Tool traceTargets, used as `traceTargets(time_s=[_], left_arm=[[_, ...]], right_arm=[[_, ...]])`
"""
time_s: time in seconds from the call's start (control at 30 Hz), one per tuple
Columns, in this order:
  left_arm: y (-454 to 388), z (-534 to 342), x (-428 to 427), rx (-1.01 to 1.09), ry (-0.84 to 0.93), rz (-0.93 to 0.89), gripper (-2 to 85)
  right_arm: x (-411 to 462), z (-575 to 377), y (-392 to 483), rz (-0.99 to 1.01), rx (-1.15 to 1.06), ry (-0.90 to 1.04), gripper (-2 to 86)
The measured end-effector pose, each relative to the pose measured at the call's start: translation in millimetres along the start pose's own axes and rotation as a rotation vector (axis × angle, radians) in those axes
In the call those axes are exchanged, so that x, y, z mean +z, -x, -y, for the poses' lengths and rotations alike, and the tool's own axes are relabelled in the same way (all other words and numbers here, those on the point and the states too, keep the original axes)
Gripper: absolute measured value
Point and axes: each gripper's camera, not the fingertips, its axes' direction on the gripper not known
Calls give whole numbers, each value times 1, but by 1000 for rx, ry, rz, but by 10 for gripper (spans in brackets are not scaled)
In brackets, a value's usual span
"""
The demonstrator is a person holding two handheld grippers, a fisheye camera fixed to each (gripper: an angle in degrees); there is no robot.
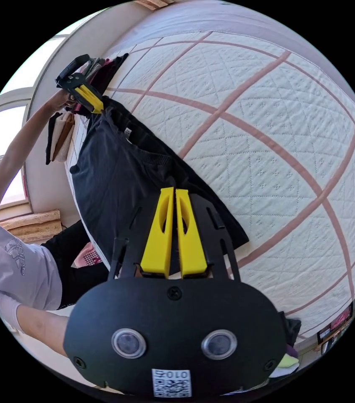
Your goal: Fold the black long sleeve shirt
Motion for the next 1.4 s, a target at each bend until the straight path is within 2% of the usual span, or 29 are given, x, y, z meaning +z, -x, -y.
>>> traceTargets(time_s=[0.07,0.13,0.2,0.27,0.3,0.4,0.47,0.6,0.67,0.73,0.8,0.83,0.9,0.97,1.17,1.27,1.37,1.4], left_arm=[[-3,-20,-9,-41,-112,-7,22],[-12,-41,-18,-73,-228,4,33],[-38,-71,-28,-104,-355,90,41],[-100,-118,-26,-87,-507,225,48],[-118,-129,-20,-78,-529,260,50],[-202,-172,44,-59,-512,416,56],[-241,-193,112,-106,-405,501,60],[-253,-212,189,-183,-299,467,61],[-253,-224,209,-187,-390,452,60],[-252,-228,208,-226,-398,374,61],[-271,-234,199,-301,-431,457,65],[-297,-237,193,-306,-470,579,68],[-345,-232,189,-231,-499,729,77],[-412,-209,201,-47,-514,827,87],[-551,-117,281,460,-464,920,103],[-592,-78,314,613,-448,935,110],[-611,-49,336,633,-436,912,118],[-614,-44,341,632,-427,914,119]], right_arm=[[2,-8,4,-5,3,-33,19],[-1,-17,14,-91,24,-75,23],[-16,-43,38,-292,104,-201,28],[-28,-75,73,-368,99,-320,26],[-28,-98,103,-380,64,-383,26],[2,-147,176,-395,39,-381,28],[30,-172,208,-357,61,-363,31],[106,-198,226,-323,179,-264,54],[130,-199,206,-314,261,-219,67],[120,-200,201,-267,255,-232,82],[80,-219,223,-334,237,-386,101],[73,-226,230,-355,229,-405,105],[66,-247,250,-430,193,-346,126],[76,-258,257,-463,169,-235,145],[109,-270,261,-509,76,-164,150],[127,-256,253,-561,-11,-91,114],[130,-249,238,-505,-61,-25,59],[115,-251,233,-441,-52,-71,55]])
